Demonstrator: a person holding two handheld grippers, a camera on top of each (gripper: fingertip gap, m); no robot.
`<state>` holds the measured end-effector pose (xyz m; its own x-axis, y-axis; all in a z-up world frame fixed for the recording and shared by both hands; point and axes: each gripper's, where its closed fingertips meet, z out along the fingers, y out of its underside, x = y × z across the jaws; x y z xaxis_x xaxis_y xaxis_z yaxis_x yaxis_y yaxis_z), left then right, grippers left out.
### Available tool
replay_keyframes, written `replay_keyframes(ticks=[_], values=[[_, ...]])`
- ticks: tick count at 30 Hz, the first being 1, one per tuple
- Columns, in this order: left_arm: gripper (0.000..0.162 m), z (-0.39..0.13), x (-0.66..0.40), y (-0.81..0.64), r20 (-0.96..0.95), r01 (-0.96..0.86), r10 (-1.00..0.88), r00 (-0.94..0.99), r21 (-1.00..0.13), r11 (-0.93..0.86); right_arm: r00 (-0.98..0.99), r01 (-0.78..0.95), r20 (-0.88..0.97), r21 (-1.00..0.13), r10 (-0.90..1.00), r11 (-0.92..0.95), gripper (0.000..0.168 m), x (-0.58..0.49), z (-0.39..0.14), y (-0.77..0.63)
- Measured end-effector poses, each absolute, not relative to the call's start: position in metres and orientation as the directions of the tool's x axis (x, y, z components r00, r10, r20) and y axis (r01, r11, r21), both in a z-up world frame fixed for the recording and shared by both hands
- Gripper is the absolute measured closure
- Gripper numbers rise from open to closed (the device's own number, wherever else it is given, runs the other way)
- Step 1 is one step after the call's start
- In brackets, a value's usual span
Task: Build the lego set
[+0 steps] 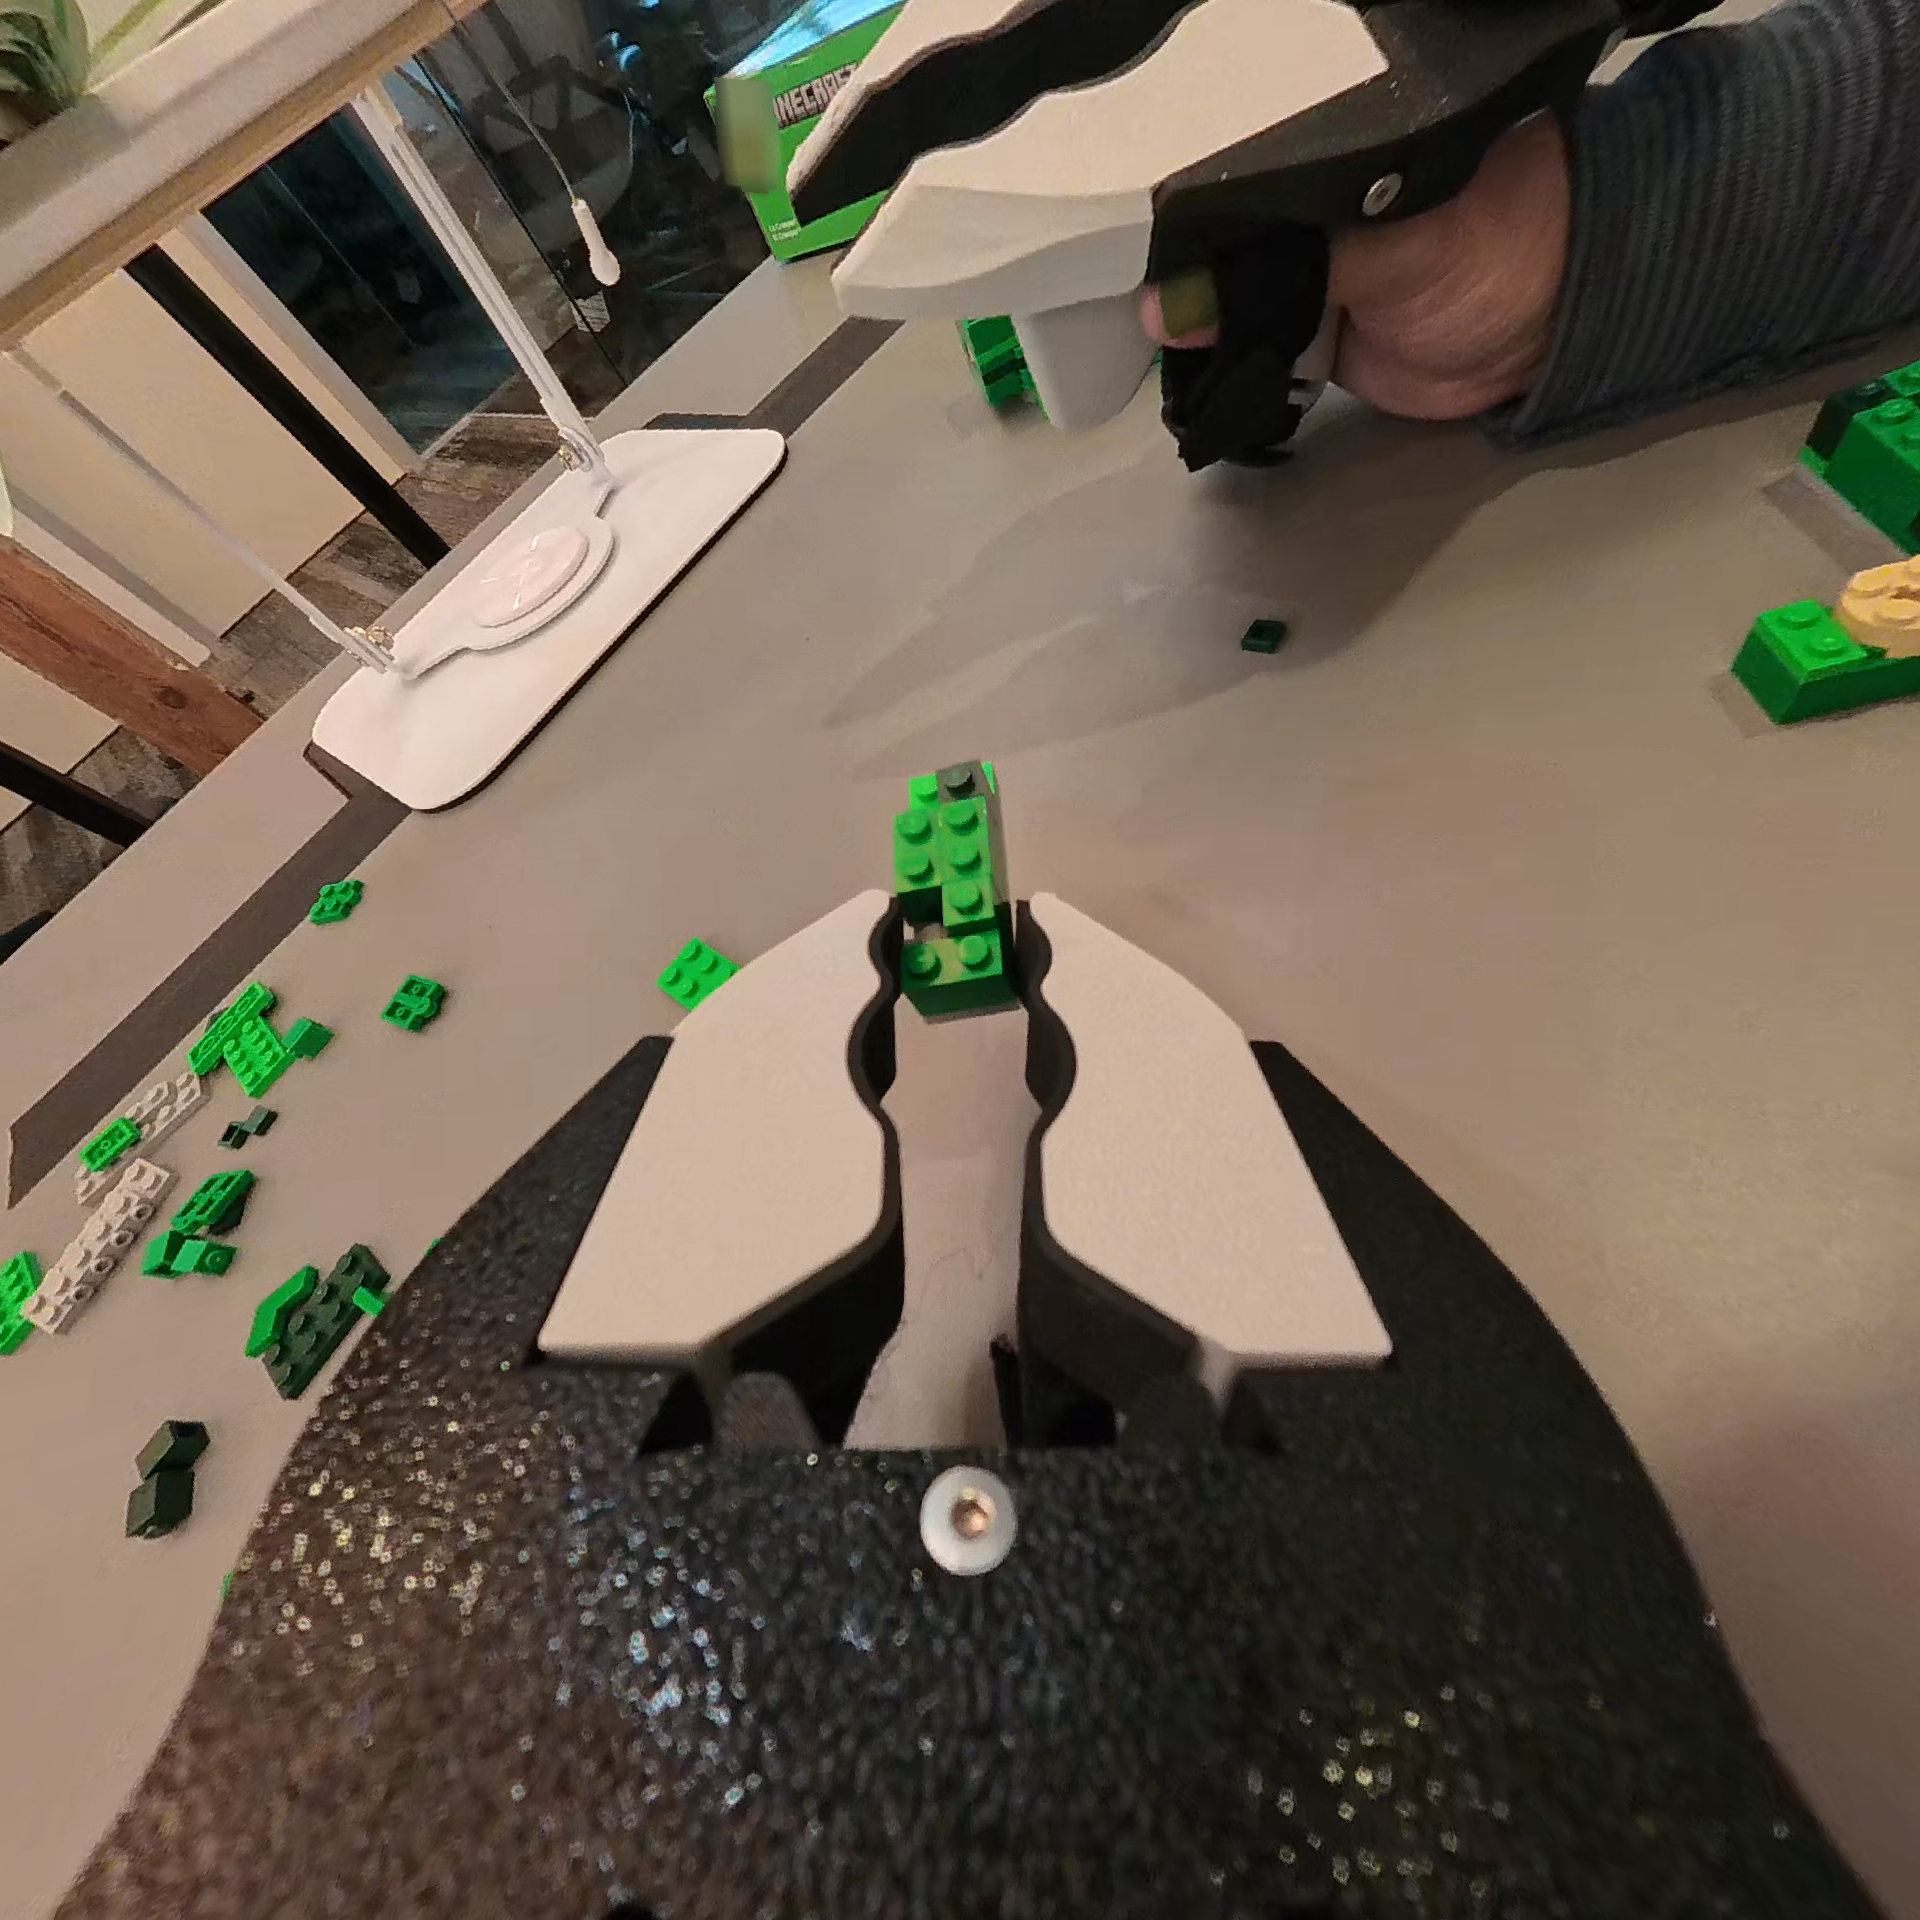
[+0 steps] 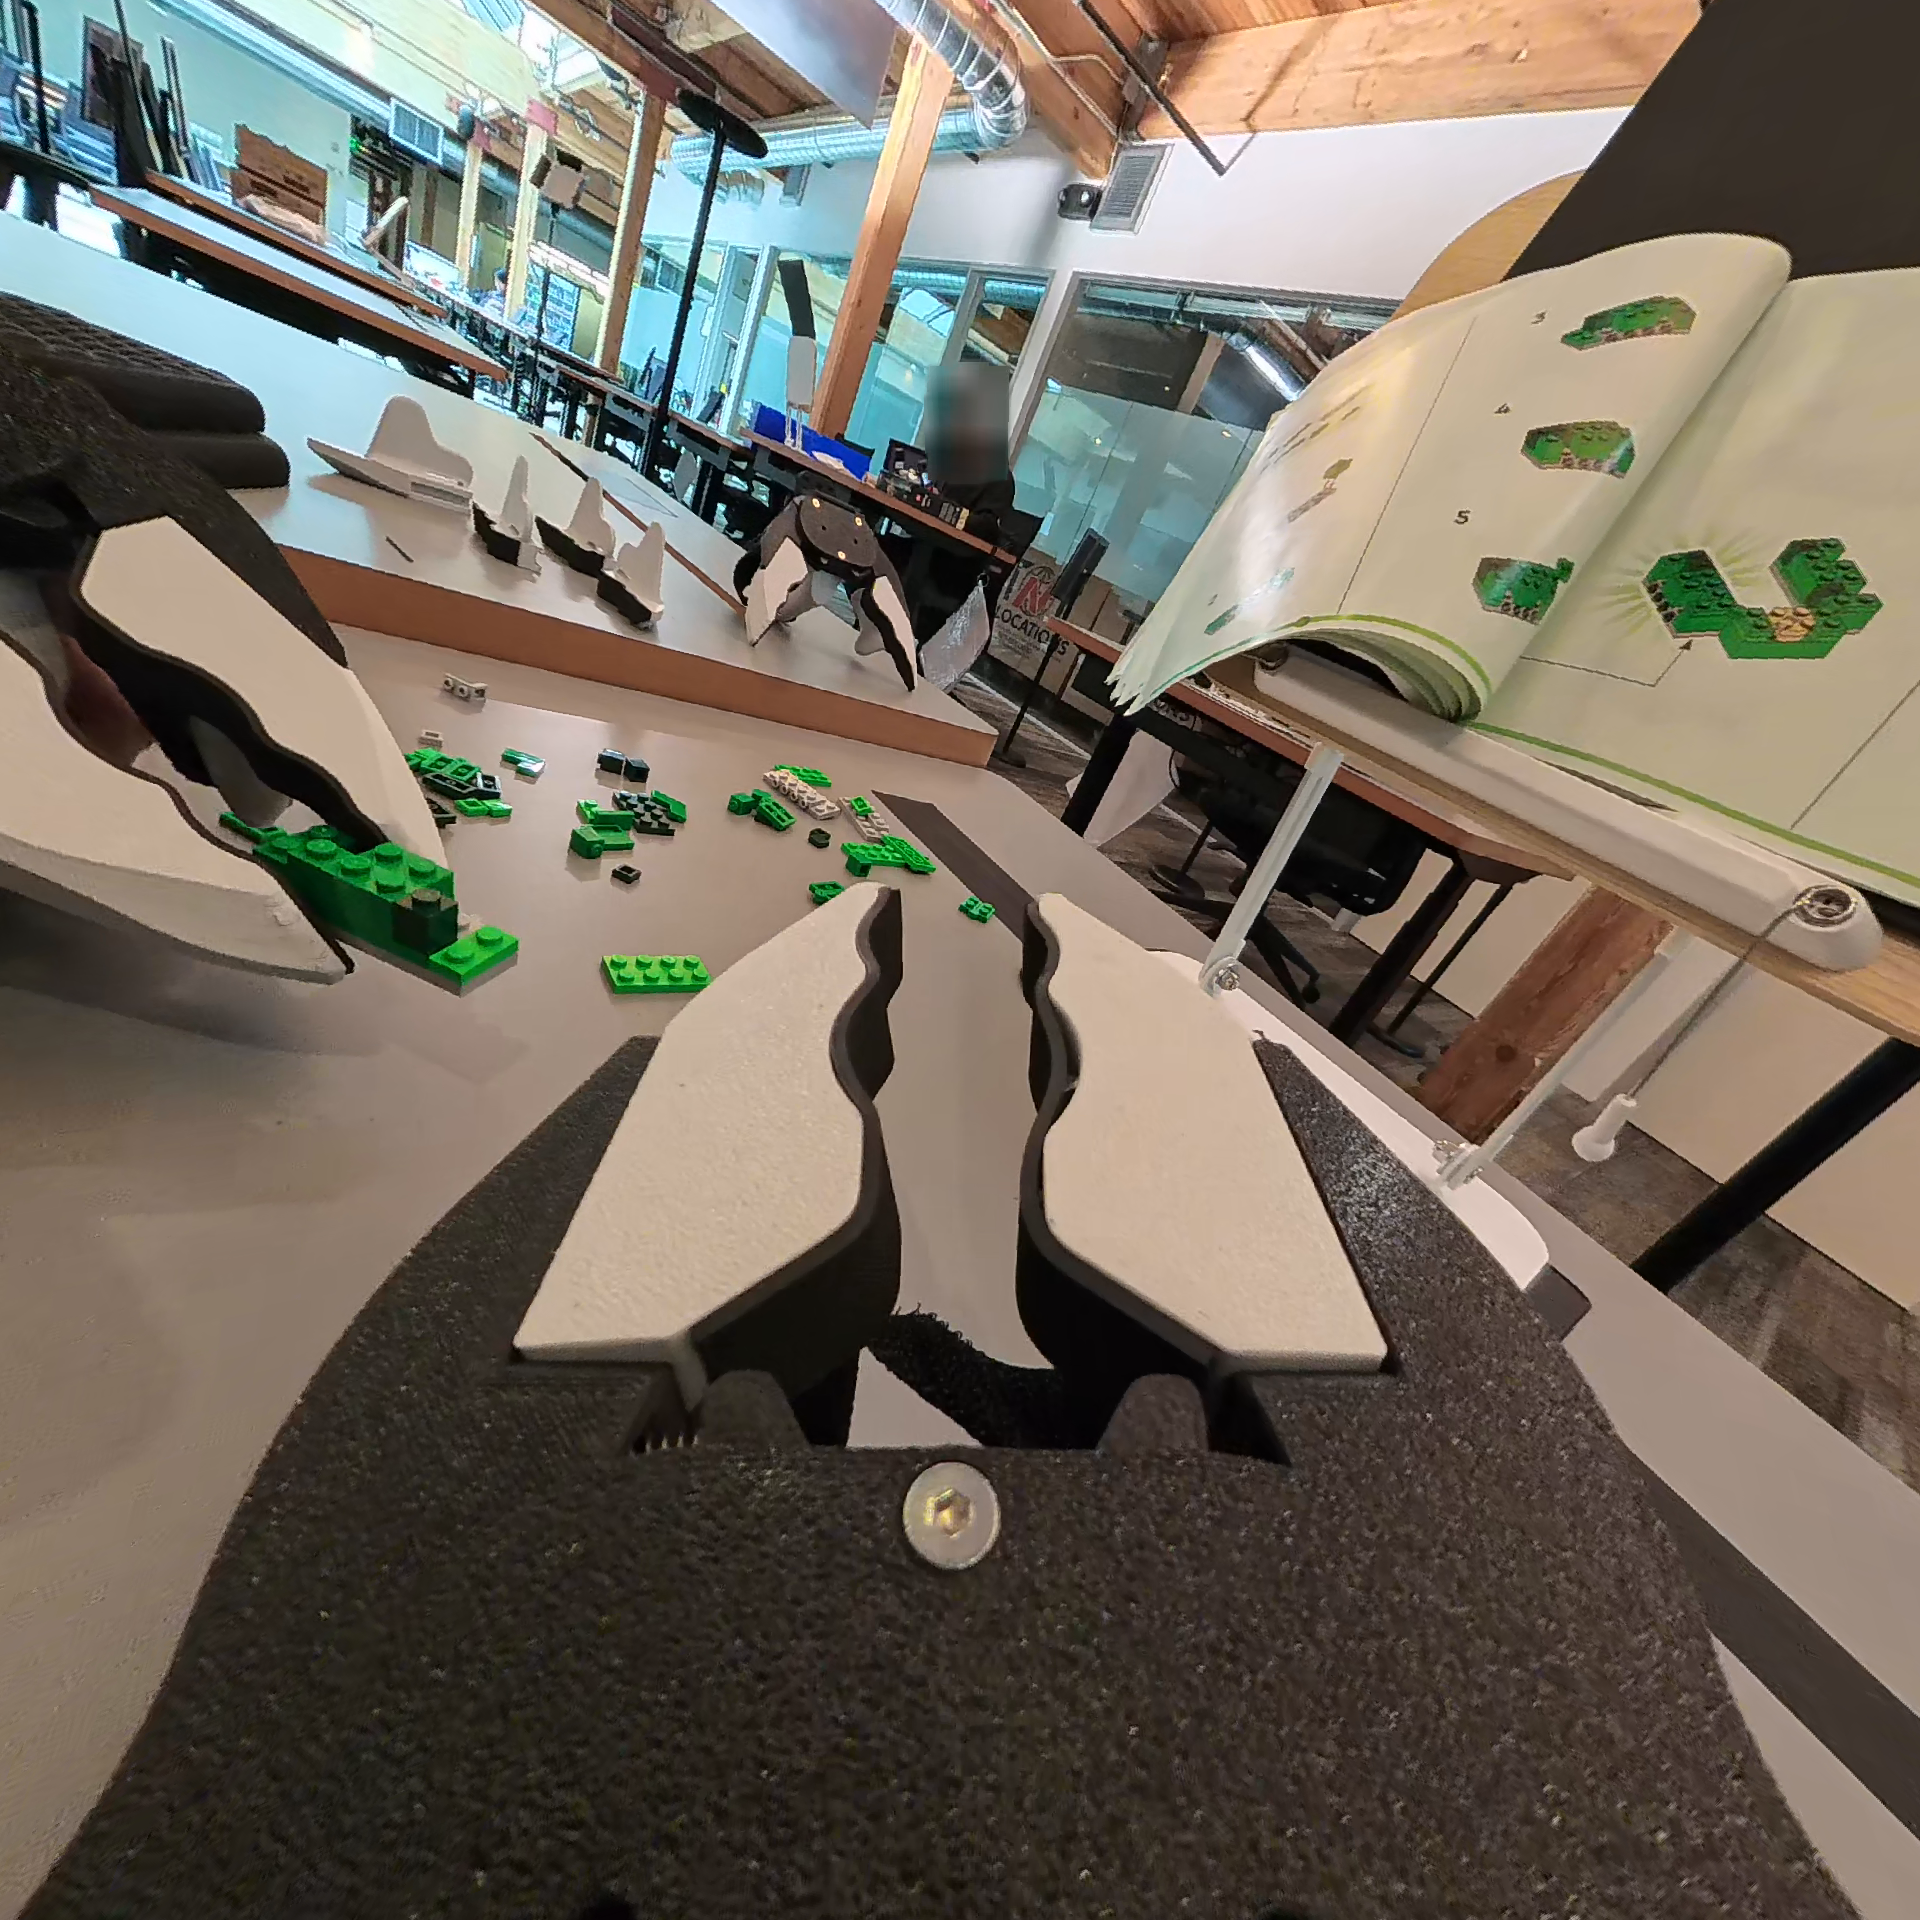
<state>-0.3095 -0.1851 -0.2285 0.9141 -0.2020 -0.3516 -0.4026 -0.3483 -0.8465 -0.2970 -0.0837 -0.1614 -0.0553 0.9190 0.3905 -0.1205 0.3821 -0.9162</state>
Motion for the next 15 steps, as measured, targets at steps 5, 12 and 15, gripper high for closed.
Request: replay_keyframes(ticks=[5, 12, 15], values=[[0.142, -0.2293, -0.3093, -0.1850, -0.353, -0.406, -0.205, 0.913, -0.844, -0.351, -0.056, -0.118, 0.394, -0.915, 0.917, 0.386, 0.147, -0.2972, -0.1621, -0.0840], [0.142, -0.2312, -0.3083, -0.1846, -0.357, -0.413, -0.214, 0.909, -0.837, -0.359, -0.056, -0.116, 0.402, -0.912, 0.914, 0.394, 0.148, -0.2972, -0.1626, -0.0845], [0.142, -0.2339, -0.3068, -0.1845, -0.357, -0.419, -0.227, 0.906, -0.829, -0.370, -0.055, -0.116, 0.403, -0.911, 0.914, 0.395, 0.148, -0.2971, -0.1626, -0.0846]])
